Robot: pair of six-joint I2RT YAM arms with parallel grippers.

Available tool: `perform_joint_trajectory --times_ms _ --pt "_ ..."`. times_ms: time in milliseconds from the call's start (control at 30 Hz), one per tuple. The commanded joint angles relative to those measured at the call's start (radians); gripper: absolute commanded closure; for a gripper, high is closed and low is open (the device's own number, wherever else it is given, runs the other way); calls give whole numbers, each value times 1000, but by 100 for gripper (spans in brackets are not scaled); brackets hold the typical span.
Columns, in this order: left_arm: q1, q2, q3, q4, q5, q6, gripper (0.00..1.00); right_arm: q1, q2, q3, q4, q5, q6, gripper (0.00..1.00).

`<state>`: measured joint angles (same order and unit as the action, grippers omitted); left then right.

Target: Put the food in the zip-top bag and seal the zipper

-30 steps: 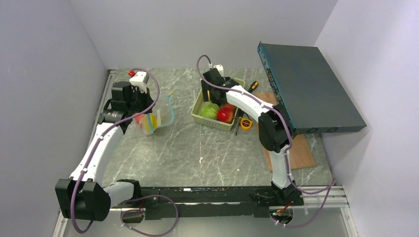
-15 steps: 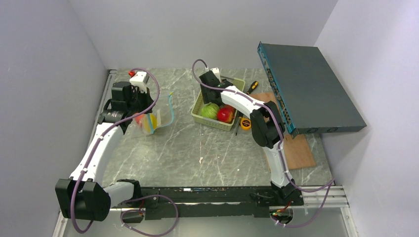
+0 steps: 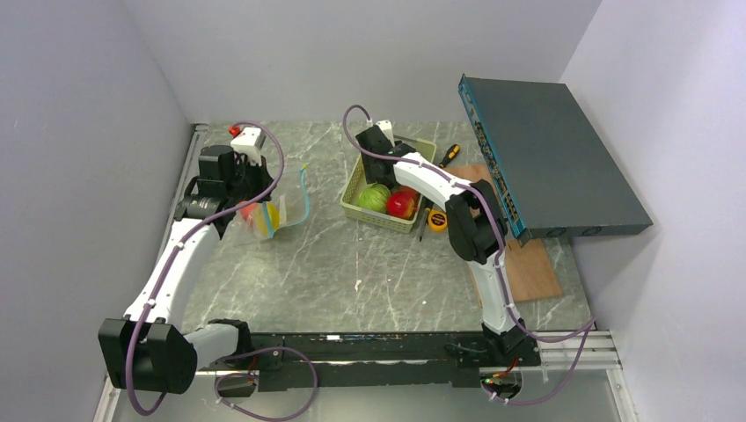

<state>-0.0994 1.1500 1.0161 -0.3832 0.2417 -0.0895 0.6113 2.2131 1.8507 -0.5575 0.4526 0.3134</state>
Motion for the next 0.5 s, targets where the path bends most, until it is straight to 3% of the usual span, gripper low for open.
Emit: perform_joint_trajectory --times_ms 0,267,467 --pt "0 1 42 11 10 16 100 -1 -54 7 34 28 -13 59" --pt "0 2 43 9 9 16 100 -1 -156 -23 66 53 -27 84" --pt "-1 2 43 9 8 17 100 -1 -234 -56 98 37 -22 91"
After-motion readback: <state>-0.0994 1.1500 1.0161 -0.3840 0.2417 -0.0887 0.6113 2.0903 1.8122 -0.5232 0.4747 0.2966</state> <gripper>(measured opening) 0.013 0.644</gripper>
